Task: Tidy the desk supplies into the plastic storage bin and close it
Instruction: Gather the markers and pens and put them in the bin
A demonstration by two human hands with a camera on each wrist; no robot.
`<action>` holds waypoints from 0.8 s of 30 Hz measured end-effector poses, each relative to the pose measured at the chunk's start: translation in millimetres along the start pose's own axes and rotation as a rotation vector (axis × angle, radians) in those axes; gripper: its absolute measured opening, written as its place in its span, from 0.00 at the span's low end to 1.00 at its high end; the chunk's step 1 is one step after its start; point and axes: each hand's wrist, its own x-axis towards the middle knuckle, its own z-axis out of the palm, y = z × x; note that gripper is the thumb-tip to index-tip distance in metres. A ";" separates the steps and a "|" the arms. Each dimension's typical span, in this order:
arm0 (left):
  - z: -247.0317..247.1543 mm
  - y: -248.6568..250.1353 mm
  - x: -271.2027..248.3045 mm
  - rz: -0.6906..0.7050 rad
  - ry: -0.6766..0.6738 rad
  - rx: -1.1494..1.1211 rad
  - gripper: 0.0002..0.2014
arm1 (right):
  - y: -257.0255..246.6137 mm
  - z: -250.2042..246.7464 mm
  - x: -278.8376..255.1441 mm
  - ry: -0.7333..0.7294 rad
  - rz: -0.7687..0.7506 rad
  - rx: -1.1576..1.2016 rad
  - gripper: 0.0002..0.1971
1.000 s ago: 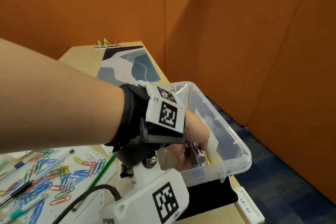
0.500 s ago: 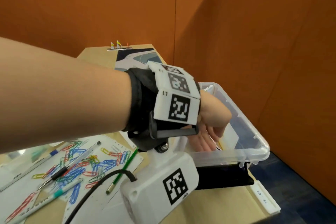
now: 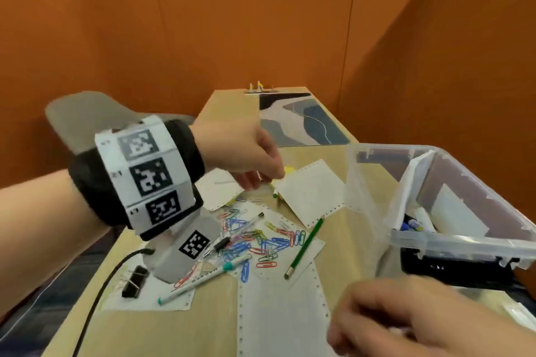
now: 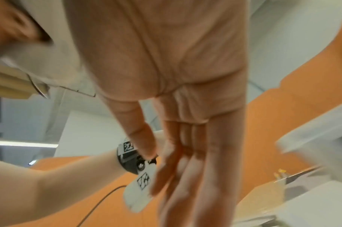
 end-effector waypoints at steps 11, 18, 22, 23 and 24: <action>60.5 -113.1 -10.9 -0.332 -0.305 0.419 0.19 | -8.8 28.6 161.4 0.125 0.211 -0.603 0.10; 67.2 -122.2 -9.9 -0.269 -0.246 0.364 0.11 | 12.3 29.5 175.7 0.219 0.341 -0.280 0.07; 57.7 -127.2 -1.6 -0.315 -0.072 0.018 0.06 | 6.7 20.4 183.0 0.233 0.348 -0.121 0.17; 54.6 -127.6 2.2 -0.326 -0.014 -0.049 0.06 | 2.1 17.6 185.3 0.253 0.336 -0.092 0.16; 52.0 -127.8 6.5 -0.332 0.038 -0.069 0.07 | -2.8 14.3 187.7 0.284 0.319 -0.065 0.15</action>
